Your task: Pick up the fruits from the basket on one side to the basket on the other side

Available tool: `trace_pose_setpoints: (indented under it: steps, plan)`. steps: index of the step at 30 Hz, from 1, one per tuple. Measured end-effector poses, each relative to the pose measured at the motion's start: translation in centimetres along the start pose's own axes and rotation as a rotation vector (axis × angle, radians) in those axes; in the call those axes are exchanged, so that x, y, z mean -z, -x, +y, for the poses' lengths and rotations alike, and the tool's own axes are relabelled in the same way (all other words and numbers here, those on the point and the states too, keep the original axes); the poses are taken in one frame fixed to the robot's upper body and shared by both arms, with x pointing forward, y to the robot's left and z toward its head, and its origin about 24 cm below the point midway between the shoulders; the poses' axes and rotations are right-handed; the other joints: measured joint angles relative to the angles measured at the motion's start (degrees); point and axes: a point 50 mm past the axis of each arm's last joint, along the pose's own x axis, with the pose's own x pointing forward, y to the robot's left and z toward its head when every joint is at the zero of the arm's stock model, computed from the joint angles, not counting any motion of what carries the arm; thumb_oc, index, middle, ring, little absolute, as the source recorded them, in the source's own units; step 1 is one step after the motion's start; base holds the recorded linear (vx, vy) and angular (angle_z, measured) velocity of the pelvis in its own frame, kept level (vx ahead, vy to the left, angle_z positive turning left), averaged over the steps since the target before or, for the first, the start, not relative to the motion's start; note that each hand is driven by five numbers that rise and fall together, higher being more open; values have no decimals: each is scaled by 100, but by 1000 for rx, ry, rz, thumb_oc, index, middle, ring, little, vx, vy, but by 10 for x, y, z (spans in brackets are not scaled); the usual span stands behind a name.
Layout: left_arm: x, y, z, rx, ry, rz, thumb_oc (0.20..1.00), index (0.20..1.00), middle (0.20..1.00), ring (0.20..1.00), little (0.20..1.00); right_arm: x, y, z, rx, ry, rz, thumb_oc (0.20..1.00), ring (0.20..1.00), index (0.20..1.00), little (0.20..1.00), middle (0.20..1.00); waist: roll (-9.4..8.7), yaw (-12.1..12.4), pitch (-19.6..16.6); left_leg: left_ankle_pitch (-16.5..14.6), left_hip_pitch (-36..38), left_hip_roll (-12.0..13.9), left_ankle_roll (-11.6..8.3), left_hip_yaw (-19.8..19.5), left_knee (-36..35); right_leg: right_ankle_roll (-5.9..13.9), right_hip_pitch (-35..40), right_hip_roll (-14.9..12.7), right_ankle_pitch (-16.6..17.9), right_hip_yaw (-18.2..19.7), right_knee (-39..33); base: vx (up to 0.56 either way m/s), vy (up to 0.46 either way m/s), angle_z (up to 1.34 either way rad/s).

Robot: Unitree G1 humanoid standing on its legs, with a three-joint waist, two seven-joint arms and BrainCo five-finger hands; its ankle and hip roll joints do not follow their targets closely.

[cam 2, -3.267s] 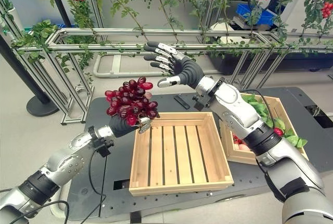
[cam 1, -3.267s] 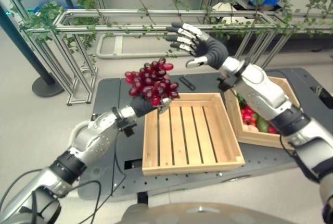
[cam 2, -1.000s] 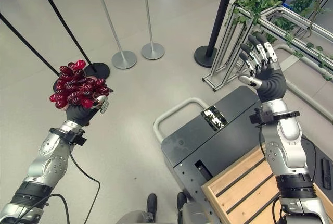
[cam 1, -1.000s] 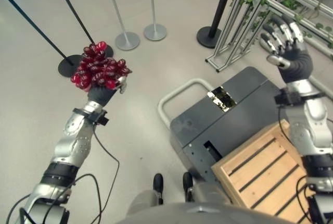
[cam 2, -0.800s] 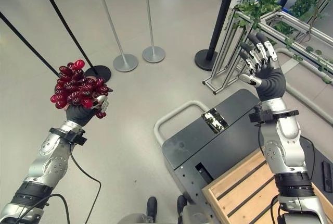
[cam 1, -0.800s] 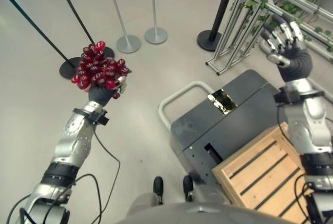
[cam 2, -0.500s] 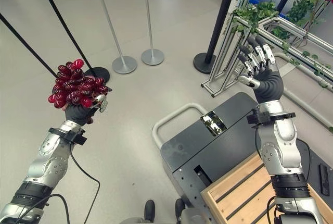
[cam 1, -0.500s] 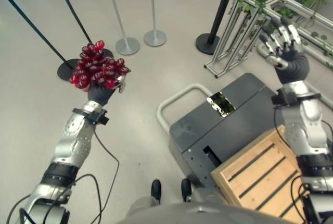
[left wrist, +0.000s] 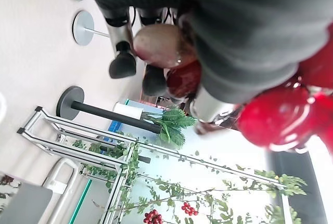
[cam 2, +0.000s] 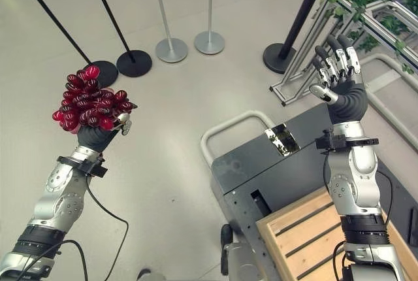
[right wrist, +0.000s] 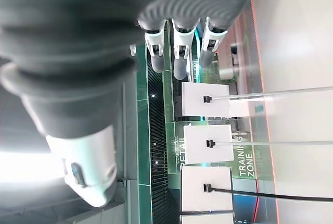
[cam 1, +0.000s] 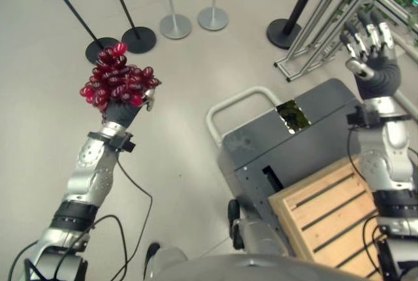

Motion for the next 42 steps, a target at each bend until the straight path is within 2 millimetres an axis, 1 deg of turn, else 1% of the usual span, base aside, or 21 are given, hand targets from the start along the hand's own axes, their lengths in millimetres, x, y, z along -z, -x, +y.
trace_pose_setpoints:
  steps: [3,5,6,7,8,12,14,15,16,17,18,19,20,21,22,23,26,27,29,30,42]
  plan:
    - [1,3,3,-11,-9,12,200,200,200,200,200,13,2,13,-31,-38,41,1000,1000,1000,1000,1000,-235,149,129,-740,-165,-385,103,408,911,247,99,-392,173,361,48,-50,207,-33]
    - [-7,-1,1,9,-37,-11,200,200,200,200,200,16,7,10,-10,-38,54,1000,1000,1000,1000,1000,-183,84,142,-1539,-161,-361,403,400,1126,476,245,-418,64,313,38,-6,189,23]
    - [-14,-3,2,19,-65,-24,200,200,200,200,200,21,13,9,10,-47,74,1000,1000,1000,1000,1000,-453,149,214,-1566,-169,-484,429,452,1287,558,260,-513,116,386,36,-19,116,16]
    - [-14,-3,2,19,-65,-24,200,200,200,200,200,21,13,9,10,-47,74,1000,1000,1000,1000,1000,-453,149,214,-1566,-169,-484,429,452,1287,558,260,-513,116,386,36,-34,121,9]
    - [-14,-2,3,17,-73,-20,200,200,200,200,200,27,23,8,40,-61,98,1000,1000,1000,1000,1000,-613,228,202,-1794,-474,-489,469,363,1875,642,356,-557,180,403,-62,-26,181,19]
    - [-11,-1,2,27,-86,1,200,200,200,200,200,29,25,5,68,-55,106,1000,1000,1000,1000,1000,-653,248,238,-2134,-852,-535,543,342,2817,715,598,-611,363,476,-329,-104,356,15]
    - [-9,1,2,25,-106,13,200,200,200,200,200,29,26,3,95,-56,94,1000,1000,1000,1000,1000,-727,245,242,-2245,-916,-876,775,467,3140,877,759,-722,840,698,-860,-160,332,-44]
    - [-7,4,3,15,-118,25,200,200,200,200,200,32,28,6,103,-59,103,1000,1000,1000,1000,1000,-740,336,255,-2326,-960,-976,1004,657,3201,876,813,-939,1130,826,-1278,-135,235,-62]
    - [-7,4,3,17,-130,29,200,200,200,200,200,33,30,6,105,-53,114,1000,1000,1000,1000,1000,-793,248,228,-2329,-1029,-1099,1056,800,3413,539,826,-925,1164,769,-1423,-287,563,-55]
    - [-6,5,4,11,-144,36,200,200,200,200,200,35,30,6,108,-48,120,1000,1000,1000,1000,1000,-689,212,253,-2426,-1329,-1232,1316,781,3703,75,819,-967,1218,751,-1599,-225,435,-39]
    - [-5,7,5,7,-153,44,200,200,200,200,200,38,33,8,127,-65,125,1000,1000,1000,1000,1000,-654,218,282,-2445,-1301,-1168,1385,966,3671,110,629,-1029,968,731,-1470,-238,484,-68]
    - [-1,12,7,-16,-159,64,200,200,200,200,200,42,42,12,134,-85,149,1000,1000,1000,1000,1000,-767,340,268,-2317,-1333,-1264,1462,1327,3588,-645,459,-1085,1874,368,-1218,-151,276,-85]
    - [3,20,10,-50,-154,77,200,200,200,200,200,45,52,15,131,-93,171,1000,1000,1000,1000,1000,-847,289,183,-2256,-1251,-1147,1564,1748,3477,-229,404,-912,1585,213,-1062,-212,405,-62]
    - [5,22,11,-59,-154,86,200,200,200,200,200,46,53,14,123,-83,188,1000,1000,1000,1000,1000,-772,267,230,-2208,-1287,-1046,1605,1812,3408,-101,433,-821,1383,122,-869,-175,308,-61]
    - [9,26,12,-90,-127,86,200,200,200,200,200,45,52,12,110,-68,199,1000,1000,1000,1000,1000,-750,415,207,-2107,-1184,-969,1627,2070,3228,370,298,-498,761,73,-1,-141,230,-62]
    - [16,30,11,-120,-92,85,200,200,200,200,200,43,49,11,99,-58,192,1000,1000,1000,1000,1000,-618,528,202,-1944,-1075,-858,1595,2087,2990,405,202,-210,-15,81,824,-101,118,-64]
    - [20,31,9,-131,-75,81,200,200,200,200,200,39,46,10,66,-29,187,1000,1000,1000,1000,1000,-542,581,89,-1494,-919,-933,1593,2075,2292,413,618,119,-540,30,893,-79,-11,-1]
    - [23,32,7,-139,-61,81,200,200,200,200,200,39,48,8,67,-21,197,1000,1000,1000,1000,1000,-560,573,-83,-1203,-764,-1087,1556,2060,1751,338,987,121,-582,45,265,-30,-41,10]
    - [23,33,8,-138,-69,84,200,200,200,200,200,38,46,8,63,-13,192,1000,1000,1000,1000,1000,-587,587,-160,-1081,-707,-1184,1531,2032,1537,212,1162,124,-624,80,-137,-28,-50,1]
    - [25,34,6,-150,-68,85,200,200,200,200,200,35,42,6,64,-4,176,1000,1000,1000,1000,1000,-424,638,-262,-734,-484,-1319,1487,1569,940,-107,1469,269,-154,130,-837,-29,-94,-6]
    - [41,38,-5,-184,-24,94,200,200,200,200,200,32,57,-7,91,44,212,1000,1000,1000,1000,1000,-217,576,-610,-246,-150,-1297,1287,859,143,-232,1960,460,47,7,-1501,7,-88,16]
